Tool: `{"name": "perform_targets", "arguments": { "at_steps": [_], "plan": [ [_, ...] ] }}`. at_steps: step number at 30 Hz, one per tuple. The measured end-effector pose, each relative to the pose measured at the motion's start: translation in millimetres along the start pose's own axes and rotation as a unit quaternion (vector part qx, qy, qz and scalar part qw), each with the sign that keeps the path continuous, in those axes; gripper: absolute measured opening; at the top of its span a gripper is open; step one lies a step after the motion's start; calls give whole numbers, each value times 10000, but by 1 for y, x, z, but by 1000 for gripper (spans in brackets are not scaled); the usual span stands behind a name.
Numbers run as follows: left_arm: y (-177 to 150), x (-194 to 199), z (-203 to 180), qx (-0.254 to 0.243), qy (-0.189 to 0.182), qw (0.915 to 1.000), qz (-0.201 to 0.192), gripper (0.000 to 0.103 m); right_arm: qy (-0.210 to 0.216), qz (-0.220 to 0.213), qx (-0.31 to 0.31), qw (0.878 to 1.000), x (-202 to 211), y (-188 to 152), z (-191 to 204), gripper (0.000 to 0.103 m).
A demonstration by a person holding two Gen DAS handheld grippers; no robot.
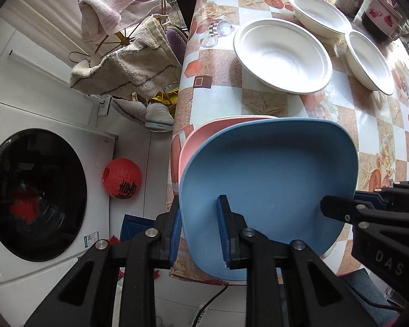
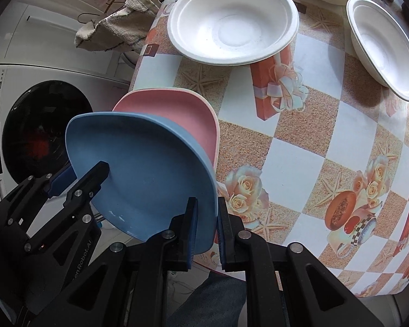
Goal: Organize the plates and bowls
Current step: 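Lower the light-blue plate onto the pink plate and open both grippers, then move both open grippers to a large white bowl's rim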
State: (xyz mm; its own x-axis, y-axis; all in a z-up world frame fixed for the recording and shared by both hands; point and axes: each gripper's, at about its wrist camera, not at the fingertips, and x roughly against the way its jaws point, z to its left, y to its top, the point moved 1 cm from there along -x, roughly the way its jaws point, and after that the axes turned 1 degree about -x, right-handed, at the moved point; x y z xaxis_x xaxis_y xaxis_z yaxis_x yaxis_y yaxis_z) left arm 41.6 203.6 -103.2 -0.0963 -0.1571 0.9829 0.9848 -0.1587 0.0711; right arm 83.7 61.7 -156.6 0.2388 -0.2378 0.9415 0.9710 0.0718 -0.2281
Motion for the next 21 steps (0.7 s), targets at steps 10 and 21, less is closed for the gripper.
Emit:
{"name": "perform_targets", "arguments": {
  "at_steps": [10, 21],
  "plan": [
    [5, 7, 9, 373, -386, 9983, -211, 57, 271, -412, -320, 9983, 21, 1, -40, 85],
    [52, 49, -87, -297, -1471, 9875, -479, 67, -427, -914, -1489, 9837, 76, -25, -176, 85]
  ]
}}
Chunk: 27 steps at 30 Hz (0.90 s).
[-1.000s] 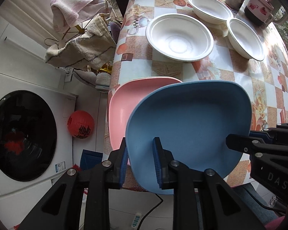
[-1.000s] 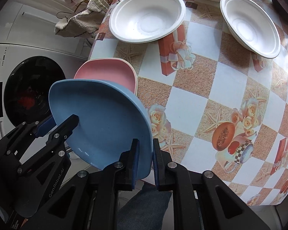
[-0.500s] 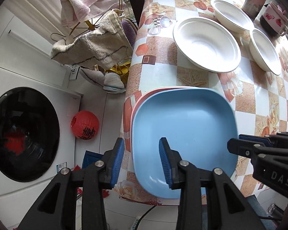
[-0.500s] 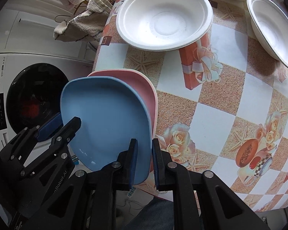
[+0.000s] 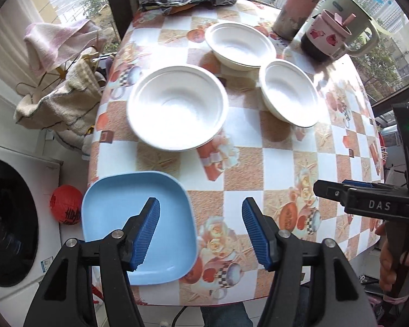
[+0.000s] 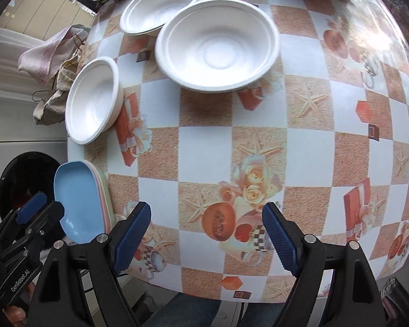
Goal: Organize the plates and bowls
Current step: 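Move both open grippers to a large white bowl's rim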
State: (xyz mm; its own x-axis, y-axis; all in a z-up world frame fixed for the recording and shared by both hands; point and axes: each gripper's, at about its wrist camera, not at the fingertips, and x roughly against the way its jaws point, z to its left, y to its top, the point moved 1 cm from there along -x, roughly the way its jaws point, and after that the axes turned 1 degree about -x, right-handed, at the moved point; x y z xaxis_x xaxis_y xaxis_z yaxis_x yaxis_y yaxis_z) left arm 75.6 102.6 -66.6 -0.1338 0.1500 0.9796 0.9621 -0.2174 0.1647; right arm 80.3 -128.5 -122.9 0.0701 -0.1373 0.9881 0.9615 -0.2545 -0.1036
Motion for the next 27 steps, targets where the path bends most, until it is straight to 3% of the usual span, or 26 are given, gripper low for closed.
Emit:
{"name": "perform_targets", "arguments": {
  "at_steps": [8, 16, 21, 24, 27],
  "plan": [
    [79, -21, -68, -276, 130, 9995, -114, 67, -65, -241, -316, 9992, 13, 55, -63, 85],
    [140, -75, -78, -90, 434, 9988, 207, 67, 60, -331, -31, 9994, -5, 127, -53, 85],
    [154, -103, -84, -172, 748, 9959, 471, 66, 96, -244, 112, 9996, -27, 152, -40, 84],
    [156, -115, -80, -36, 709, 9951, 694, 65, 205, -136, 28, 9997, -38, 156, -41, 84],
    [156, -124, -82, -22, 604, 9948, 823, 59, 308, 4, -6, 9995, -48, 156, -43, 64]
  ]
}}
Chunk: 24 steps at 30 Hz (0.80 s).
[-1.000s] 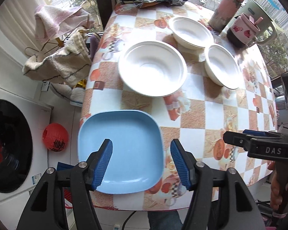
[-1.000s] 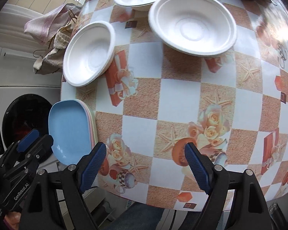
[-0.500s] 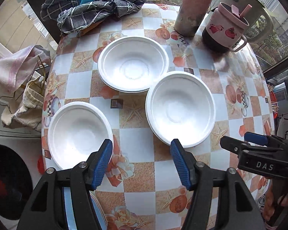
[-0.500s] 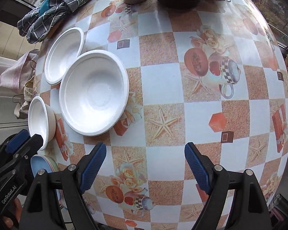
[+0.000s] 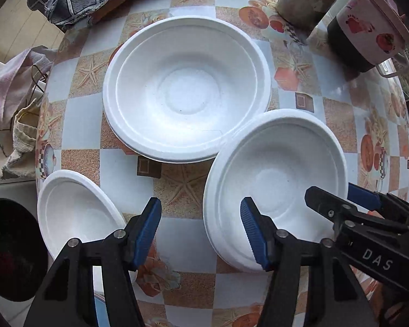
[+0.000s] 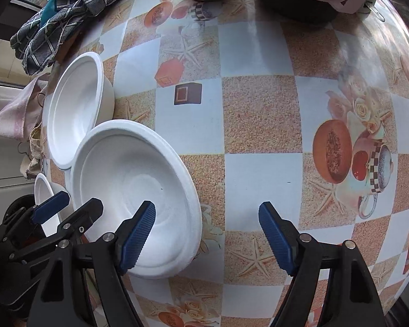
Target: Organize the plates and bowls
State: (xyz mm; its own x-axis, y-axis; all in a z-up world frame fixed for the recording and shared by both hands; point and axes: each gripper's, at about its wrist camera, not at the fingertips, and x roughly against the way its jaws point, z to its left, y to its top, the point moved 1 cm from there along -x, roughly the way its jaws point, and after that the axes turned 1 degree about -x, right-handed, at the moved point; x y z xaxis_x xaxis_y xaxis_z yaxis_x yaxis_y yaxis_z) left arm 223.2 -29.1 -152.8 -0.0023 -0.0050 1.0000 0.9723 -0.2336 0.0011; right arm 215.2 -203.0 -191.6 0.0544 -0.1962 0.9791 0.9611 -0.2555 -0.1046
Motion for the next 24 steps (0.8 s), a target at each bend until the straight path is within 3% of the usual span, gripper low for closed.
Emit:
{"name": "perform_targets", "arguments": {
  "at_steps": [2, 4, 5, 13, 24],
  "plan": [
    [2, -6, -5, -107, -56, 9999, 90, 46, 33, 30, 21, 10000, -3, -1, 2, 34],
    [3, -14, -13, -207, -173, 9993, 249, 32, 37, 25, 34, 10000, -5, -1, 3, 20],
    [3, -18, -17, -247, -255, 9989, 317, 24, 74, 62, 12, 10000, -6, -1, 3, 20],
    [-30, -15, -50, -890, -17, 9959, 152, 25, -4, 253, 132, 9996, -6, -33, -16, 19],
    [-157, -20, -116, -1883, -6, 9813, 393, 32, -209, 556, -350, 9976, -6, -150, -61, 20]
  ]
}}
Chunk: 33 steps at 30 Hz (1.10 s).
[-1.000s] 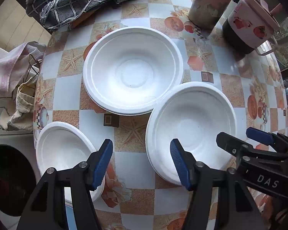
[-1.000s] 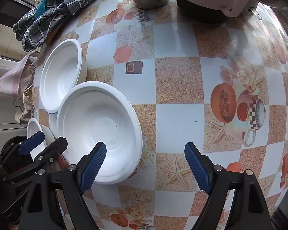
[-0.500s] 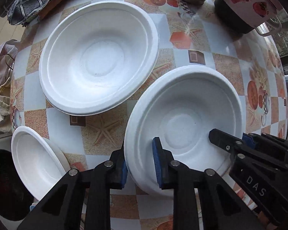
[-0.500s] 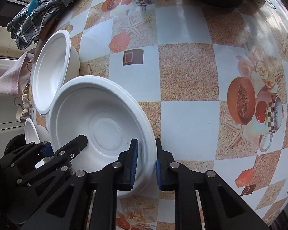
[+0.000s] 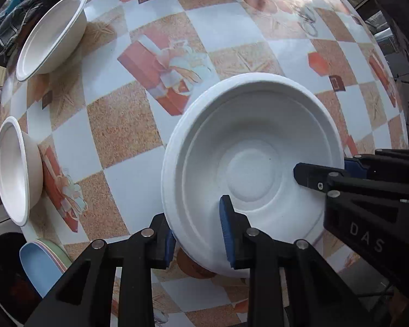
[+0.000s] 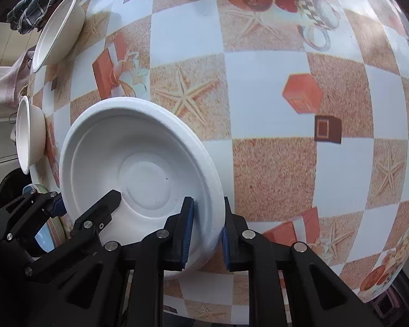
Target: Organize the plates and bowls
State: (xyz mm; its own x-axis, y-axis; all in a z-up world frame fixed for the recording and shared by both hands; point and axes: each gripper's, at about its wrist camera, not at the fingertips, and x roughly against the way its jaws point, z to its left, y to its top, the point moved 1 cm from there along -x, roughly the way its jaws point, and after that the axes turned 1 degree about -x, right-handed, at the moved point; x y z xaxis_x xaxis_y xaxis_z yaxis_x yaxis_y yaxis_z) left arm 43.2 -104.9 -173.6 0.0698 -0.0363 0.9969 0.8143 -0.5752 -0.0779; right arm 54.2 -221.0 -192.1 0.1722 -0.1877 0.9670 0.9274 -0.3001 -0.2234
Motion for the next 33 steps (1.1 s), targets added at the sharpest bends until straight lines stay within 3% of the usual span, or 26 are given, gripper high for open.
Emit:
{"name": "perform_targets", "arguments": {
  "at_steps": [5, 11, 12, 14, 17, 22, 26, 33],
  "plan": [
    [-36, -8, -40, -344, -79, 9993, 93, 43, -147, 46, -148, 9998, -6, -41, -16, 20],
    [-50, 1, -58, -557, -35, 9984, -75, 58, 39, -55, -393, 9992, -3, -58, -38, 22],
    [-54, 3, -54, -547, -12, 9985, -101, 62, -5, -98, -439, 9990, 0, -59, -41, 30],
    [-63, 7, -43, -512, -53, 9986, -126, 63, -129, -255, -493, 9984, 8, -60, -50, 82],
    [-74, 23, -8, -433, -203, 9987, -146, 65, -148, -408, -511, 9977, 20, -64, -57, 83],
    [-103, 50, 8, -504, -391, 9970, -429, 67, -294, -501, -711, 9958, 32, -69, -71, 83],
    [-108, 66, 18, -301, -607, 9959, -607, 67, -318, -573, -838, 9943, 46, -66, -68, 83],
    [-102, 75, 48, 161, -490, 9956, -779, 67, -257, -875, -662, 9936, 82, -52, -54, 83]
  ]
}}
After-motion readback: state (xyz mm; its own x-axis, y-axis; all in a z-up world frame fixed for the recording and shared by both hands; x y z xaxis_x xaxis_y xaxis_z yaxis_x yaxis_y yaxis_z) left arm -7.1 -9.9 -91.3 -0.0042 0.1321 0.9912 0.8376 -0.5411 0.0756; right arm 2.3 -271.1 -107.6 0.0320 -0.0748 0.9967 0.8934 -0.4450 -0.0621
